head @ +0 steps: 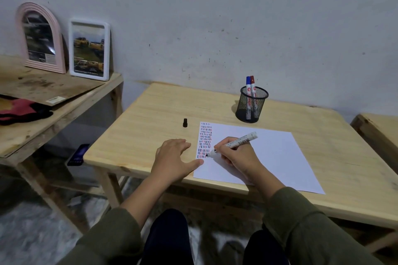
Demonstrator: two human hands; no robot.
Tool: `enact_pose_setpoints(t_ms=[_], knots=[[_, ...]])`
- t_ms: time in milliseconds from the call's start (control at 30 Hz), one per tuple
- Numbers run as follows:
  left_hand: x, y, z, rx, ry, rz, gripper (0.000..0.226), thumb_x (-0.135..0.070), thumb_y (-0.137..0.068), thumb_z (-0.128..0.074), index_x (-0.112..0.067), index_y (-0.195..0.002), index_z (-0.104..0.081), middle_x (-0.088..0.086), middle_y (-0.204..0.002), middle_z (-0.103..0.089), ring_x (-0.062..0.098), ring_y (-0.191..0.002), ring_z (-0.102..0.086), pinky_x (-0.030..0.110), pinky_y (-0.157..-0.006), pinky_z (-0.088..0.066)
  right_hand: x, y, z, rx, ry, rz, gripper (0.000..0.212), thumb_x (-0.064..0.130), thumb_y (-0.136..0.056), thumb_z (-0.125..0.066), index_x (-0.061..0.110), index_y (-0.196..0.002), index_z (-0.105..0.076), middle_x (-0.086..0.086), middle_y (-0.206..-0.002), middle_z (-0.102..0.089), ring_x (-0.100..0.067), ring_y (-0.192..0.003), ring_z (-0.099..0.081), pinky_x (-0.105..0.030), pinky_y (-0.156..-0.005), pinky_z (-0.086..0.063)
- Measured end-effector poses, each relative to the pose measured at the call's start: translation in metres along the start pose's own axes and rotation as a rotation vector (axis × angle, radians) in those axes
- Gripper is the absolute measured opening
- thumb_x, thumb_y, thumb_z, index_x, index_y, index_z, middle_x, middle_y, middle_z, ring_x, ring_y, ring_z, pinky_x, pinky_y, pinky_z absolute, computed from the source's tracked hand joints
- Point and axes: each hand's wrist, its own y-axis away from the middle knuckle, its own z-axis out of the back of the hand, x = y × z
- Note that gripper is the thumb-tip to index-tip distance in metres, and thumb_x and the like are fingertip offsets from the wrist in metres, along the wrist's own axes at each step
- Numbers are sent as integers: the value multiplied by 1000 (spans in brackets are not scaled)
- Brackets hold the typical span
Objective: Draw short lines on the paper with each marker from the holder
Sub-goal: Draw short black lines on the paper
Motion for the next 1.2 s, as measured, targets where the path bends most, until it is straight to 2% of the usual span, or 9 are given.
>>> enact_pose_setpoints(t_ms=[167,633,767,833,933,1000,1100,1200], knots=[[1,0,0,-3,4,3,71,-60,-72,-64,-25,-133,-51,-8,-147,-43,13,-138,-31,35,-113,-24,0,1,0,4,6,1,11,14,-84,-62,8,-79,-70,6,-55,-59,-2,-49,-51,-15,-48,-40],[0,0,0,2,2,8,73,-60,-72,-64,-25,-134,-51,-7,-147,-43,14,-138,-32,36,-114,-26,4,3,-1,9,4,-13,13,10,-84,-60,3,-78,-69,4,-55,-57,-7,-52,-49,-15,-48,-39],[0,-1,0,16,7,20,71,-59,-72,-64,-25,-133,-52,-8,-146,-44,14,-137,-32,36,-114,-27,3,2,0,-7,-47,-25,11,12,-85,-62,6,-79,-70,2,-57,-58,-9,-55,-49,-17,-49,-39],[1,-2,0,3,58,44,67,-58,-71,-66,-25,-129,-55,-7,-141,-50,14,-134,-37,36,-112,-31,3,0,2,-26,-103,-15,10,12,-85,-62,8,-80,-69,0,-57,-56,-9,-54,-47,-17,-48,-39],[-4,-8,4,-83,219,81,58,-50,-74,-67,-24,-125,-55,-6,-129,-60,8,-121,-49,27,-102,-36,6,-6,6,-37,-206,22,8,9,-85,-62,10,-81,-69,-2,-57,-56,-12,-52,-47,-18,-45,-38],[-8,-16,9,-147,273,81,51,-40,-81,-65,-22,-127,-52,-3,-129,-58,5,-115,-49,19,-93,-32,11,-13,7,-18,-267,46,9,7,-86,-62,13,-84,-68,-3,-57,-58,-14,-49,-48,-21,-44,-38],[-11,-37,15,-189,300,90,47,-31,-86,-61,-20,-130,-50,0,-134,-53,12,-121,-51,15,-89,-28,18,-23,8,7,-317,73,11,5,-87,-60,13,-88,-67,-6,-60,-58,-14,-48,-49,-23,-46,-37],[-10,-60,13,-179,326,114,43,-24,-86,-61,-21,-129,-52,4,-133,-55,16,-120,-53,17,-89,-30,24,-32,8,25,-341,98,11,3,-88,-58,11,-90,-65,-8,-61,-56,-15,-48,-49,-22,-45,-37]])
